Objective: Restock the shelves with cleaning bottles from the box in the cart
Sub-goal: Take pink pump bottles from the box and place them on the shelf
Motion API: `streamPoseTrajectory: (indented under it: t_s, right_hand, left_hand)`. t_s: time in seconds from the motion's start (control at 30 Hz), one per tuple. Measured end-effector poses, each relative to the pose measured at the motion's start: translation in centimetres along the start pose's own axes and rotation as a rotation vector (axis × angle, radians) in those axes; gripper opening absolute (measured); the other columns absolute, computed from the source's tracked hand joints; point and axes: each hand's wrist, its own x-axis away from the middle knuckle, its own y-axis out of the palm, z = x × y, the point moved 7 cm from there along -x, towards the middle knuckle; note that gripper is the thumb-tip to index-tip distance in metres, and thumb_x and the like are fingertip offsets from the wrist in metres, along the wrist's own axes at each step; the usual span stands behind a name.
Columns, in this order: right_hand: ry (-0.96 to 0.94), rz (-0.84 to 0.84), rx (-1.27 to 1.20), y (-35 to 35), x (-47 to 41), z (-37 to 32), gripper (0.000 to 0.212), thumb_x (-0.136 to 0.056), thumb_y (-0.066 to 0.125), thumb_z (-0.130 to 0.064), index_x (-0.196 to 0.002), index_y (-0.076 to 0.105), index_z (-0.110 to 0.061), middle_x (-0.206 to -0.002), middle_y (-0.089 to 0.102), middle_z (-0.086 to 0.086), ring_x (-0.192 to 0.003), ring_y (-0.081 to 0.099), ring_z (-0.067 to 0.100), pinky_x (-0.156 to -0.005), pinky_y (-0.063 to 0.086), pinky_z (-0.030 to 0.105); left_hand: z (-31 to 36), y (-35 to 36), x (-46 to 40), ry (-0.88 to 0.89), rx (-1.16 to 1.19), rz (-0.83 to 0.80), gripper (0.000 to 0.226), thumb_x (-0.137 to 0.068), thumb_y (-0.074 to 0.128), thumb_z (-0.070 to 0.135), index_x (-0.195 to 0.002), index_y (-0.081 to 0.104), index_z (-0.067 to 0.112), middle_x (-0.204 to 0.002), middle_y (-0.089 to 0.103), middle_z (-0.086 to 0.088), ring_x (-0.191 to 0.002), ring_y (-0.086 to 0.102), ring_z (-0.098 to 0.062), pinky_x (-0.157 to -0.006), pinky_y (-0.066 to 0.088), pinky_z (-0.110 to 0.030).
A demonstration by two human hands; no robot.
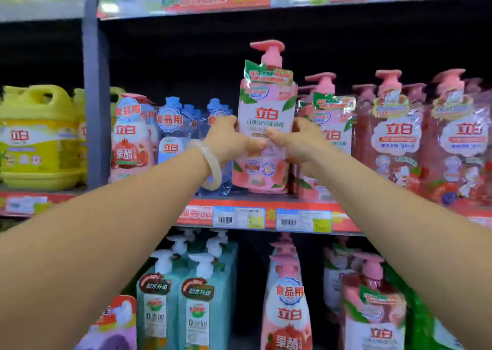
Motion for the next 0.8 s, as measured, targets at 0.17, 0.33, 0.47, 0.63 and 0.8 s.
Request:
streamPoseTrajectory:
  t_s: [0.17, 0.33, 0.47, 0.63, 0.8]
  right_hand:
    - [0.008, -0.007, 0.025, 0.4, -1.2, 2.5, 0.039, -0.082, 0.07, -0.007, -0.118, 0.055, -0.006, -0.117, 0.066, 0.01, -0.104, 0.064, 0.025, -0.093, 0.052, 0.042]
    - [-0.049, 0.016, 0.256, 0.3, -1.2, 3.6, 0.039, -0.086, 0.065, -0.021, -0.123, 0.055, -0.011, -0.12, 0.065, 0.007, -0.108, 0.061, 0.024, -0.096, 0.049, 0.042]
    - [-0.088, 0.033, 0.609, -0.1, -0.6, 2.4, 0.032, -0.088, 0.062, -0.032, -0.107, 0.056, -0.007, -0.103, 0.062, 0.003, -0.098, 0.057, 0.024, -0.076, 0.044, 0.028]
    - [-0.202, 0.204, 0.824, -3.2, 1.7, 1.0, 0.027, -0.085, 0.066, -0.029, -0.105, 0.059, -0.011, -0.091, 0.06, 0.002, -0.095, 0.058, 0.024, -0.079, 0.048, 0.033]
    - [-0.196, 0.472, 0.757, -7.9, 4.1, 3.5, 0.078, -0.073, 0.078, -0.032, -0.136, 0.037, -0.008, -0.132, 0.04, 0.013, -0.125, 0.036, 0.03, -0.1, 0.033, 0.037]
  left_hand:
    - [-2.5, 1.3, -0.8, -0.006, 0.052, 0.006, 0.04, -0.071, 0.077, -0.003, -0.106, 0.058, -0.001, -0.093, 0.07, -0.008, -0.075, 0.067, -0.015, -0.067, 0.06, -0.025]
    - [-5.3, 2.6, -1.2, -0.013, 0.103, 0.005, 0.043, -0.072, 0.079, 0.006, -0.11, 0.061, 0.003, -0.104, 0.07, -0.01, -0.086, 0.069, -0.018, -0.076, 0.059, -0.032]
    - [-5.8, 2.5, -1.0, 0.048, 0.048, 0.053, 0.044, -0.072, 0.081, 0.02, -0.11, 0.061, 0.011, -0.102, 0.069, 0.001, -0.088, 0.066, -0.01, -0.077, 0.058, -0.032]
    - [-7.0, 3.3, -0.2, 0.038, 0.098, -0.064, 0.067, -0.065, 0.085, 0.011, -0.12, 0.05, 0.024, -0.108, 0.068, 0.004, -0.092, 0.068, -0.012, -0.074, 0.058, -0.025]
    - [-7.8, 3.5, -0.1, 0.027, 0.043, 0.001, 0.061, -0.062, 0.087, 0.015, -0.111, 0.052, 0.02, -0.105, 0.067, 0.0, -0.092, 0.065, -0.018, -0.086, 0.053, -0.034]
